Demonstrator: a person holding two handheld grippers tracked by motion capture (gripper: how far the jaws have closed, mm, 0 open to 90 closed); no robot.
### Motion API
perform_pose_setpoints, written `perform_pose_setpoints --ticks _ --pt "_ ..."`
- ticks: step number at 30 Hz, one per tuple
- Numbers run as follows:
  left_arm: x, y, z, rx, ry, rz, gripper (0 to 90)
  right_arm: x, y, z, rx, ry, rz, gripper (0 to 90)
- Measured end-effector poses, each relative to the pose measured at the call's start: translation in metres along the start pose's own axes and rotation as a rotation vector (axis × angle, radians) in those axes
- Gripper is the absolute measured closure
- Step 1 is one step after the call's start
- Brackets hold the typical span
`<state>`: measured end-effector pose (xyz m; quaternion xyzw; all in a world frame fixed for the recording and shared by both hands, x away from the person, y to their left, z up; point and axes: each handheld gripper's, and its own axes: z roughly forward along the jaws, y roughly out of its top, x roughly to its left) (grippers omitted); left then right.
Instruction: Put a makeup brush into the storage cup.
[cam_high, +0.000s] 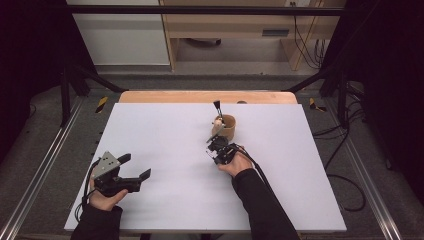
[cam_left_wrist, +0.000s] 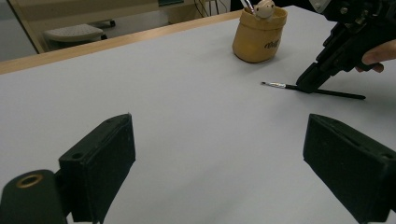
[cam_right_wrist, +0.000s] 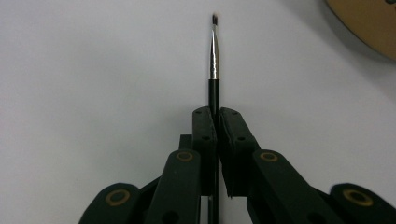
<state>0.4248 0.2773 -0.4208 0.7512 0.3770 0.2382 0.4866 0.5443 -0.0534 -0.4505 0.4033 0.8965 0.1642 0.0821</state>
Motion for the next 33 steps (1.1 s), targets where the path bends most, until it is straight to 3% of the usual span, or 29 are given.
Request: perform_pose_setpoints --ticks 12,21,28,33 --pt "0.0 0.0 0.0 -0.001 0.0 -0.001 8.7 -0.002 -0.001 0.0 -0.014 0.005 -0.001 85.8" --pt "0.0 0.0 -0.001 -0.001 0.0 -0.001 8.6 -0.003 -0.002 -0.012 -0.046 0.024 -0.002 85.9" --pt "0.0 0.0 -0.001 -0.001 -0.001 -0.002 8.7 -0.005 -0.005 -0.027 -0.09 0.025 -0.002 85.8" --pt "0.001 0.0 -0.001 -0.002 -0.001 -0.004 8.7 -0.008 -0.009 -0.043 -0.161 0.041 0.024 85.8"
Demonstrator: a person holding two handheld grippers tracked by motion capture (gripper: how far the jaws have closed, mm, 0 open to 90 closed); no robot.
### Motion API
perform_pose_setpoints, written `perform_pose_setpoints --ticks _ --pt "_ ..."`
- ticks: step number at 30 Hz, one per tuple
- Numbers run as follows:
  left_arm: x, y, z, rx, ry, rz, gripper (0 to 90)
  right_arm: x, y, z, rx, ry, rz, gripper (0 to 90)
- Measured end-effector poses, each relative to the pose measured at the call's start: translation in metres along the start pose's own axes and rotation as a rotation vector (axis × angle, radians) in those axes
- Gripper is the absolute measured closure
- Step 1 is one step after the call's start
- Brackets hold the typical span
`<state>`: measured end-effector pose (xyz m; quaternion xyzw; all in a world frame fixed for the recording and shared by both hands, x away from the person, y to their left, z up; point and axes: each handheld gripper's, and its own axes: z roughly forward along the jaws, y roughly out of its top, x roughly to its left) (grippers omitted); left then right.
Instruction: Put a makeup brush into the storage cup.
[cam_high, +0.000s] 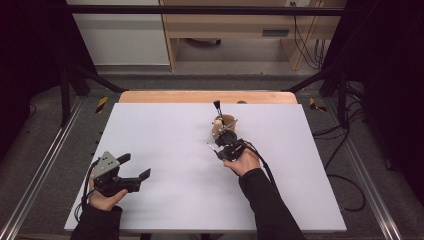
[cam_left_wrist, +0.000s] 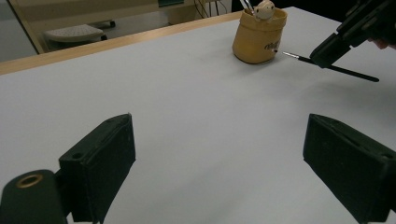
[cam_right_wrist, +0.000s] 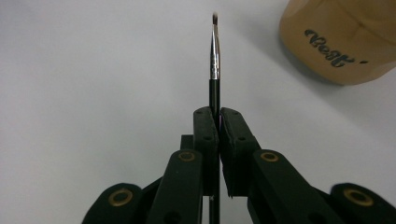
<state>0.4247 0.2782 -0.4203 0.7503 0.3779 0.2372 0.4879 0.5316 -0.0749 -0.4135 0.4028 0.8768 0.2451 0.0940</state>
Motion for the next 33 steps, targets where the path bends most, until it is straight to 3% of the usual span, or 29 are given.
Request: perform_pose_setpoints --ticks 12,33 --pt "0.0 0.0 0.0 0.0 0.0 -0.001 8.6 -0.003 -0.007 -0.026 -0.122 0.007 0.006 85.8" --pt "-0.001 0.0 0.001 0.004 0.0 0.002 8.7 -0.019 -0.031 -0.064 -0.373 -0.023 0.092 85.8"
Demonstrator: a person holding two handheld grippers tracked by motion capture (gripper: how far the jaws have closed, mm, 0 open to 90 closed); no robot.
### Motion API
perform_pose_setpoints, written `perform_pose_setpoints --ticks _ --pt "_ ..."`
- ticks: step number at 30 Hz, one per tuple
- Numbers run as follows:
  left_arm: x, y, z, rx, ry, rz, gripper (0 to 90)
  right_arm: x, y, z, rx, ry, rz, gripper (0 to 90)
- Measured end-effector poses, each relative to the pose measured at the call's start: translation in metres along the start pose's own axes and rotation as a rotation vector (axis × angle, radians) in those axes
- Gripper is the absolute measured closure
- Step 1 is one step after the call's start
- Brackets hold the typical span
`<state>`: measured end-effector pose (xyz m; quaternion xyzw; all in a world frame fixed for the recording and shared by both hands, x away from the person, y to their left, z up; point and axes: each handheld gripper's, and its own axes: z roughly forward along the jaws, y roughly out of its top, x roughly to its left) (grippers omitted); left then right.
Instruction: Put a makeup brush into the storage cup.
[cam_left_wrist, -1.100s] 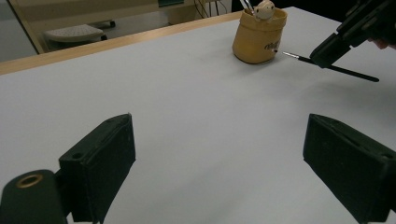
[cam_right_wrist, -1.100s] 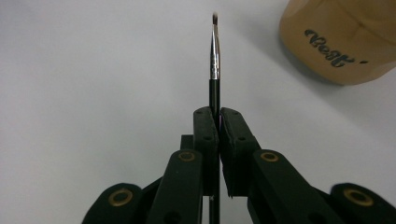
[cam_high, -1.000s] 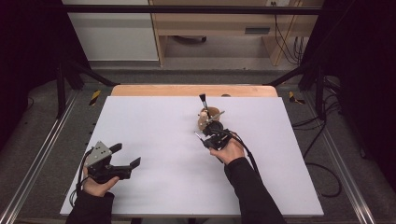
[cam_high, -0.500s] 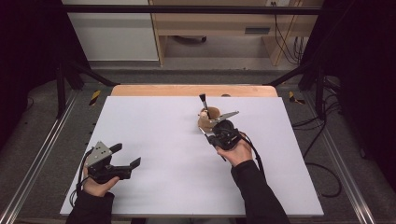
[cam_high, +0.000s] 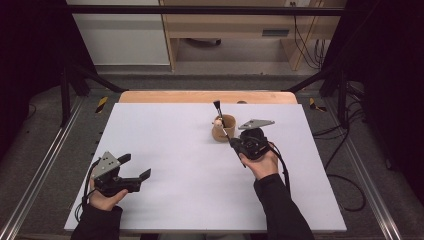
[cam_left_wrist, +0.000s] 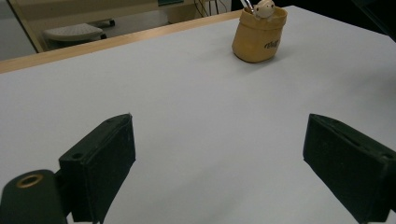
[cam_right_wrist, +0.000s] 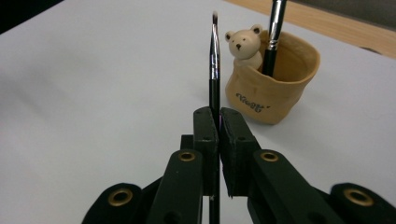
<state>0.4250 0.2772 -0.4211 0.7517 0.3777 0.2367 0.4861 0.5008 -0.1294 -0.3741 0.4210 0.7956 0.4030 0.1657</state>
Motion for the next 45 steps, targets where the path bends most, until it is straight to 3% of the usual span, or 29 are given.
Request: perform_pose_setpoints --ticks 12,32,45 --pt "0.0 0.0 0.001 0.003 0.0 -0.001 8.7 -0.01 0.0 -0.015 -0.115 -0.025 0.038 85.8" --pt "0.001 0.0 0.0 0.0 -0.002 -0.002 8.7 -0.021 0.01 -0.025 -0.26 -0.064 0.101 85.8" --pt "0.0 0.001 -0.001 -0.005 0.0 0.002 8.6 -0.025 0.02 -0.028 -0.309 -0.077 0.112 85.8"
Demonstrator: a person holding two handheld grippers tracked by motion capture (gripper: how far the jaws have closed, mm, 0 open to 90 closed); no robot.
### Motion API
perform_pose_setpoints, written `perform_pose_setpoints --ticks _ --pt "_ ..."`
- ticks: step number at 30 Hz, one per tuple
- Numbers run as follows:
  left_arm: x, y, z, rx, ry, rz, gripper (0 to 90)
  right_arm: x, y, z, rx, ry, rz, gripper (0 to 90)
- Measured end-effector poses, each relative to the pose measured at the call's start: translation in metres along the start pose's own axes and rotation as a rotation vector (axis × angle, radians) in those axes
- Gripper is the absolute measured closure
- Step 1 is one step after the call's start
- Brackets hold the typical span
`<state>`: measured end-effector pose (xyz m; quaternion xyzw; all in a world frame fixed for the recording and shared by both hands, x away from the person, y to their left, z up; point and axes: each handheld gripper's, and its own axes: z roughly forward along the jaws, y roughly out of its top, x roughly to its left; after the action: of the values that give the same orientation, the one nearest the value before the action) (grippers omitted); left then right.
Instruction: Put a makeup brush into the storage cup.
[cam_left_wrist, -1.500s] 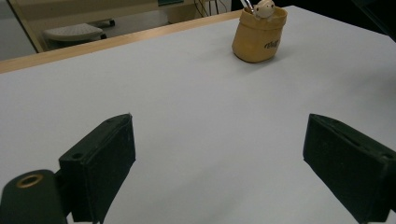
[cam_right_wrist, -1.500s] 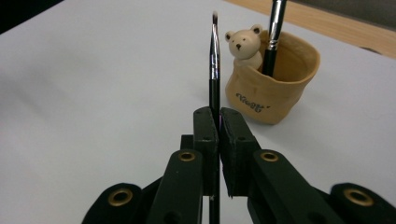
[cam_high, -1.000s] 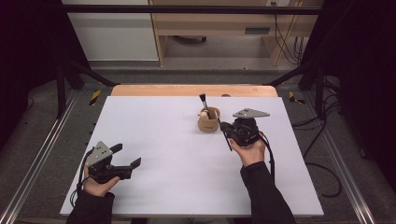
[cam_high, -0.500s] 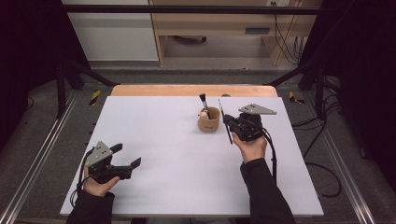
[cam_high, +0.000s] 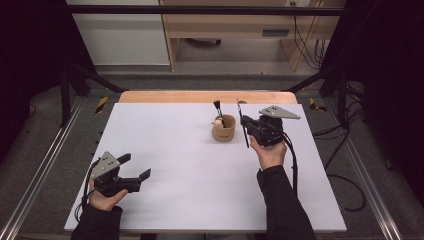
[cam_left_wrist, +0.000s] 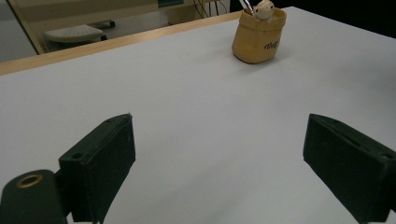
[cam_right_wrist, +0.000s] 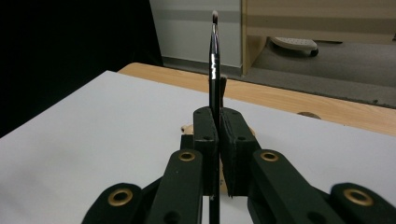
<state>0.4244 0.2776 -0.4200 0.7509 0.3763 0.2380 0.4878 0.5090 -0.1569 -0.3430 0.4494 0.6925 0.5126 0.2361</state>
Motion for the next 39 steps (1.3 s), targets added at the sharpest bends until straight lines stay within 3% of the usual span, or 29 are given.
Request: perform_pose_setpoints --ticks 23,39 --pt "0.001 0.001 -0.002 -0.011 0.001 -0.003 8.5 0.003 0.012 0.017 -0.03 -0.002 -0.002 85.8" --pt "0.001 0.001 -0.003 -0.014 0.0 -0.011 8.6 -0.003 0.014 0.046 -0.039 -0.017 0.016 85.8"
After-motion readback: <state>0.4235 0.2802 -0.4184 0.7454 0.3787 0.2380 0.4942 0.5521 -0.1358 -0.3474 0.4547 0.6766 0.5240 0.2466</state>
